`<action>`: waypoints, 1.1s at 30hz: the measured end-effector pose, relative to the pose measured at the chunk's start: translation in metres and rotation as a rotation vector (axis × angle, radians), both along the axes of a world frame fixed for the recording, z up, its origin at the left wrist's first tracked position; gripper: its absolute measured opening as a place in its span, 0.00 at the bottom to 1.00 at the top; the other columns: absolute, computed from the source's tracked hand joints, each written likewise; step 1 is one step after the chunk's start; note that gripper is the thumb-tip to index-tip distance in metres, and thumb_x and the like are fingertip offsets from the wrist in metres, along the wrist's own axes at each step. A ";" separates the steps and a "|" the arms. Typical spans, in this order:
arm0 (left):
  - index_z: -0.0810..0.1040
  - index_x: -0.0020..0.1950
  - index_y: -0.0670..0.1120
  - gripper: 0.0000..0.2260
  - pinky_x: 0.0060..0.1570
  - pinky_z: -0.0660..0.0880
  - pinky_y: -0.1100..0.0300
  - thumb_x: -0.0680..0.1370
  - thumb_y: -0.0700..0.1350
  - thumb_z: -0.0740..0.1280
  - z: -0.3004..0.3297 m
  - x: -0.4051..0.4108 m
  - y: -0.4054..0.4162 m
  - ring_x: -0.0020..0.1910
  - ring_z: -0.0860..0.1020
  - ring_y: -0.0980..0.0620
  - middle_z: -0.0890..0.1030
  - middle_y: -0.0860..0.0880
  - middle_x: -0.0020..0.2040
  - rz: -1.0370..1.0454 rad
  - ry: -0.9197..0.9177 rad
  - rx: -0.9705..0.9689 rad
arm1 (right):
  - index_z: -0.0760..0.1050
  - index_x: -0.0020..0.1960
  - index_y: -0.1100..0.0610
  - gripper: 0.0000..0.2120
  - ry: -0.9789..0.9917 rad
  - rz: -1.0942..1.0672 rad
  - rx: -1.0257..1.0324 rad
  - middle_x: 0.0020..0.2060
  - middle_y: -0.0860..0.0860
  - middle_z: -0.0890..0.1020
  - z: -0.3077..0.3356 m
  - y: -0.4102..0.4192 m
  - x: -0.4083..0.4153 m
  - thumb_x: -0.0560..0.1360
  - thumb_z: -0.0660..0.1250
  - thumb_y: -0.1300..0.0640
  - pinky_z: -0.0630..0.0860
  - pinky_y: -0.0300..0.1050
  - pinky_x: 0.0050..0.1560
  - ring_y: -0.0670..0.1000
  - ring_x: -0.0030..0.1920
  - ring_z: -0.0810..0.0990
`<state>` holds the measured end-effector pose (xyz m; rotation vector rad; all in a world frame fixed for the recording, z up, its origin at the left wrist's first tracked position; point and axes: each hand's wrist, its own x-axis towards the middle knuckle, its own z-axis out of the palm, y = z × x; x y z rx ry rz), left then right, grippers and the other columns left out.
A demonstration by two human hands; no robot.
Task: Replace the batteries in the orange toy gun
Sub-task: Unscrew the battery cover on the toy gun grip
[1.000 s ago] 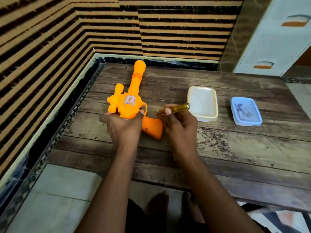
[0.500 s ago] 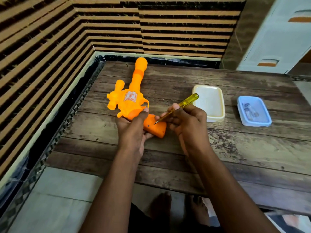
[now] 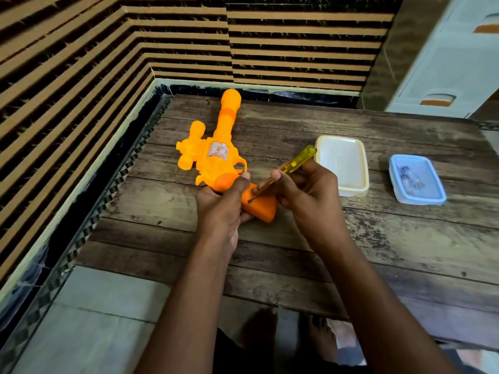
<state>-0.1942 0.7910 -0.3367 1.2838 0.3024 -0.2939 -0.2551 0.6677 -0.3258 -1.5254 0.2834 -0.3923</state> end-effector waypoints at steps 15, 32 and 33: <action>0.82 0.51 0.46 0.07 0.40 0.84 0.44 0.76 0.40 0.75 -0.003 -0.001 -0.004 0.45 0.86 0.45 0.86 0.43 0.48 -0.036 0.028 0.004 | 0.66 0.70 0.58 0.27 -0.288 0.054 -0.347 0.50 0.53 0.86 0.019 0.010 -0.015 0.76 0.68 0.75 0.84 0.59 0.54 0.54 0.52 0.88; 0.80 0.62 0.44 0.14 0.42 0.83 0.38 0.77 0.39 0.74 -0.005 -0.002 -0.003 0.54 0.85 0.38 0.85 0.39 0.56 -0.027 0.014 -0.054 | 0.67 0.63 0.58 0.18 -0.434 -0.056 -0.333 0.47 0.53 0.83 0.021 0.024 -0.014 0.79 0.69 0.71 0.83 0.64 0.48 0.58 0.51 0.88; 0.80 0.61 0.45 0.13 0.42 0.83 0.38 0.77 0.38 0.73 -0.006 -0.002 -0.003 0.54 0.85 0.38 0.85 0.39 0.56 -0.028 0.014 -0.060 | 0.69 0.63 0.59 0.17 -0.442 -0.063 -0.338 0.48 0.53 0.84 0.022 0.026 -0.014 0.79 0.70 0.70 0.83 0.62 0.48 0.55 0.52 0.88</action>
